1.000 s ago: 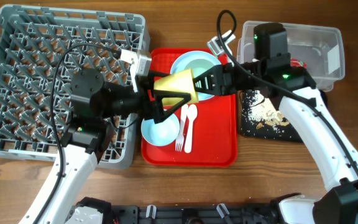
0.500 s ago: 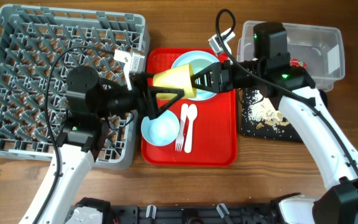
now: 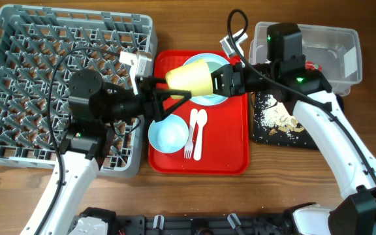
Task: Sort waste into correct bins and load items into the dishwasher rack
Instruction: 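Hand the yellow cup from the right gripper to the left gripper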
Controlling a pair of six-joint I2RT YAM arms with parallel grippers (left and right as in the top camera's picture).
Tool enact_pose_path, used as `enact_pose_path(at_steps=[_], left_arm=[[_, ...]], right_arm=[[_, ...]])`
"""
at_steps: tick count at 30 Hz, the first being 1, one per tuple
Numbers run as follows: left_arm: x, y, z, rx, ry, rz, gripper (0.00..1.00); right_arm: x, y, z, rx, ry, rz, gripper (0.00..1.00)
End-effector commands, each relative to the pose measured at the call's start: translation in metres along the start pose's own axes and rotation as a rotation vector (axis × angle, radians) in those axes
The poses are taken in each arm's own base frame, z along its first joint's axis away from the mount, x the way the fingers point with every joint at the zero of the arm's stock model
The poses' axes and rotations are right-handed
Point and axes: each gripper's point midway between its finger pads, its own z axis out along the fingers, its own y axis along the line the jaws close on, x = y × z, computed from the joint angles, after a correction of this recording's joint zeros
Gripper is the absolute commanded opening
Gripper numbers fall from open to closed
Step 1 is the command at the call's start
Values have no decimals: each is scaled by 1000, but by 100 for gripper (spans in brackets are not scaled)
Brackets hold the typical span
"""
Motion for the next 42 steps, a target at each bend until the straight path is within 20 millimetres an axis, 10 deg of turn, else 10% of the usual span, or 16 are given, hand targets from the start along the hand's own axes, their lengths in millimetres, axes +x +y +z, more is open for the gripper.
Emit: enact_pose_path(at_steps=[1,5,8,23,28,38,42], left_arm=[[-9,12,-2,-58,-42,-4,58],[-9,12,-2,-58,-42,-4,59],[-9,12,-2,-58,-42,-4,68],[-17,16,-3,-87,-80,16,89],[-13,11,-1,-61,-58,15,62],[-9,12,-1,-62,-44,-5,49],[-2,25,-3,-113,-31,-21,22]], right_arm=[[6,11,3,-54,37,-17,24],[6,11,3,-54,37,-17,24],[6,11,3,-54,37,-17,4],[17,15,9,-77,76,10,4],[17,16,10,-79,80,-6,4],[14,13,11,-60,65,-18,25],[12,12,9,-52,55,-24,40]])
